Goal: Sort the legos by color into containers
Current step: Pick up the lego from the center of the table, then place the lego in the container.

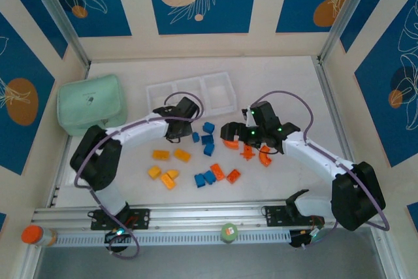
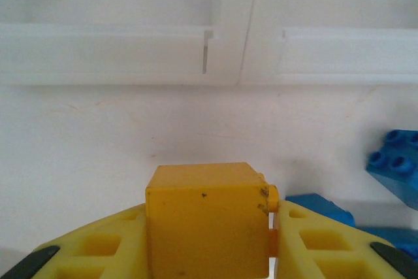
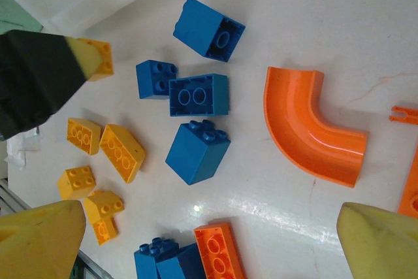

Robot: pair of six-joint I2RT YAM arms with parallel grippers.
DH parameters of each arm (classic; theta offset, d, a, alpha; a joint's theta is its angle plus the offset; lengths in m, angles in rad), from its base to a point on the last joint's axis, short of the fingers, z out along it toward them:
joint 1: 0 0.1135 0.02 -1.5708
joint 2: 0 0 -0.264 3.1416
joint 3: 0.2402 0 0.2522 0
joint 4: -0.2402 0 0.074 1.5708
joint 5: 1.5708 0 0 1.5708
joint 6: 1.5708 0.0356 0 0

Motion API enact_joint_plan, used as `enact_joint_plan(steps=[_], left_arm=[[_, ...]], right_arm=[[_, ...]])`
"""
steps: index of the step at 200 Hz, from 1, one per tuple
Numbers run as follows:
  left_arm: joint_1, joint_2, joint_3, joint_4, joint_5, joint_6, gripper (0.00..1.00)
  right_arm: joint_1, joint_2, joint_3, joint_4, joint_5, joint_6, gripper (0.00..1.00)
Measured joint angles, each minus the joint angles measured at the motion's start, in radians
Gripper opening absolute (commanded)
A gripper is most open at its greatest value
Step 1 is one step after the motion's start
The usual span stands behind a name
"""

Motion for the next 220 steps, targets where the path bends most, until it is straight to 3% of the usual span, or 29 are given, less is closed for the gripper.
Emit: enact_joint_plan(steps=[32, 63, 98, 136, 182, 220], left_arm=[[0.014, -0.092, 0.007, -0.042, 0.003, 0.041, 0.32], [0.067, -0.089, 0.092, -0.097, 0.004, 0.093, 0.32], [0.157, 0.009, 0.230, -0.108, 0.006, 0.138, 0.30], [0.249, 0.111, 0.264, -0.089, 0.006, 0.175, 0.30], [0.299, 0.258, 0.389, -0.084, 0.007, 0.241, 0.53], [0.299, 0.262, 0.412, -0.089, 0.008, 0.282, 0.64]], right_arm=[[0.020, 0.039, 0.056, -0.015, 0.000, -0.022, 0.99], [0.039, 0.069, 0.087, -0.013, 0.000, -0.028, 0.99], [0.042, 0.093, 0.095, -0.005, 0.002, -0.021, 0.99], [0.042, 0.111, 0.105, 0.010, 0.005, -0.017, 0.99], [0.042, 0.142, 0.134, 0.016, 0.005, -0.017, 0.99], [0.042, 0.147, 0.152, 0.008, 0.005, -0.020, 0.99]])
